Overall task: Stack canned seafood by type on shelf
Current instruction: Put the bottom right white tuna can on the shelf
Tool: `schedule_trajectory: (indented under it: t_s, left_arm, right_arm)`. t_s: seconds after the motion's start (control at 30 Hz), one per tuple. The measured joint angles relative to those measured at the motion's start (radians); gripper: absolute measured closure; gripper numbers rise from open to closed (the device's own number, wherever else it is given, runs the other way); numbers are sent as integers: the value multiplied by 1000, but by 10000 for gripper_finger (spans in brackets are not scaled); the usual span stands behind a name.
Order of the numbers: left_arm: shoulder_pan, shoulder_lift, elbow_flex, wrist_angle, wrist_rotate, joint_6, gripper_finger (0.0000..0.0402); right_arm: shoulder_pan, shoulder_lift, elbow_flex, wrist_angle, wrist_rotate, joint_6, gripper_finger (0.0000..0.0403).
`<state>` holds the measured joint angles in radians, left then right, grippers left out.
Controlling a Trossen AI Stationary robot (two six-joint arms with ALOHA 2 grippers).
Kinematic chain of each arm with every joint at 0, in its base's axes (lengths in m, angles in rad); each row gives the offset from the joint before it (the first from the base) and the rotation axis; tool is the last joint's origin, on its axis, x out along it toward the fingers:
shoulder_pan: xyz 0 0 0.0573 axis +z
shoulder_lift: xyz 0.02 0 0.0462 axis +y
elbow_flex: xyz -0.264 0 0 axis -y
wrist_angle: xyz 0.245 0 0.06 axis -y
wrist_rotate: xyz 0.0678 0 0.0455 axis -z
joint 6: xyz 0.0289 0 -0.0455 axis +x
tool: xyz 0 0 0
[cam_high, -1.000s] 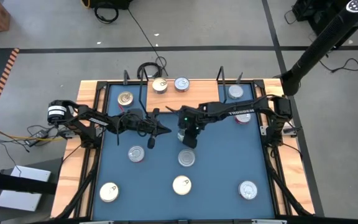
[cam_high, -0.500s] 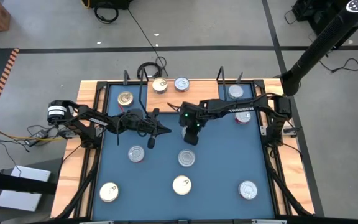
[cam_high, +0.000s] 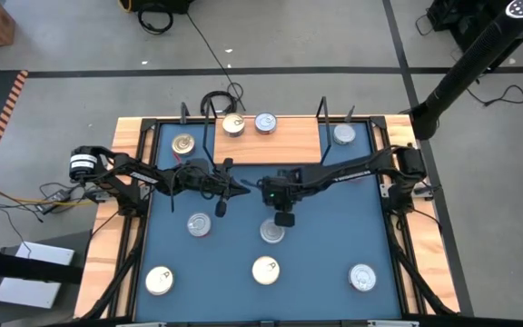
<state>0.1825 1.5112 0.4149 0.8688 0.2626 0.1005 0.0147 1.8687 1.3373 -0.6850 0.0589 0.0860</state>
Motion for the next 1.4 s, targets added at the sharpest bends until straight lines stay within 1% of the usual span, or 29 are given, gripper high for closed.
schedule_trajectory:
  t_s: [0.1, 0.27, 0.4, 0.5, 0.63, 0.7, 0.8, 0.87, 0.97, 1.1, 1.17, 1.3, 1.4]
  left_arm:
    - [0, 0, 0, 0, 0, 0, 396]
    - [0, 0, 0, -3, 0, 0, 396]
    - [0, 0, 0, -4, 0, 0, 396]
    - [0, 0, 0, -1, 0, 0, 396]
    - [0, 0, 0, 1, 0, 0, 396]
    - [0, 0, 0, 0, 0, 0, 396]
    - [0, 0, 0, 1, 0, 0, 396]
    - [0, 0, 0, 2, 0, -2, 396]
    - [0, 0, 0, 16, 0, -15, 396]
    - [0, 0, 0, 26, 0, -33, 396]
    - [0, 0, 0, 27, 0, -34, 396]
    - [0, 0, 0, 29, 0, -34, 396]
    - [0, 0, 0, 28, 0, -31, 396]
  right_arm:
    - [7, 35, 0, 2, 16, 3, 326]
    - [20, 75, 0, 12, 90, 5, 323]
    - [24, 82, 2, 18, 100, -2, 330]
    - [25, 91, 3, 17, 105, -3, 348]
    - [27, 102, 6, 14, 99, -4, 386]
    - [30, 101, 5, 13, 98, -7, 396]
    - [28, 79, 1, 12, 93, 0, 395]
    - [19, 61, -3, -12, 70, 11, 397]
    - [5, 30, -2, -3, 21, 38, 399]
    - [-13, -3, -2, 9, -71, 79, 400]
    - [-18, -18, -2, 13, -90, 97, 400]
    - [-19, -23, 0, 1, -77, 101, 392]
    - [4, -7, 0, -5, 3, 77, 369]
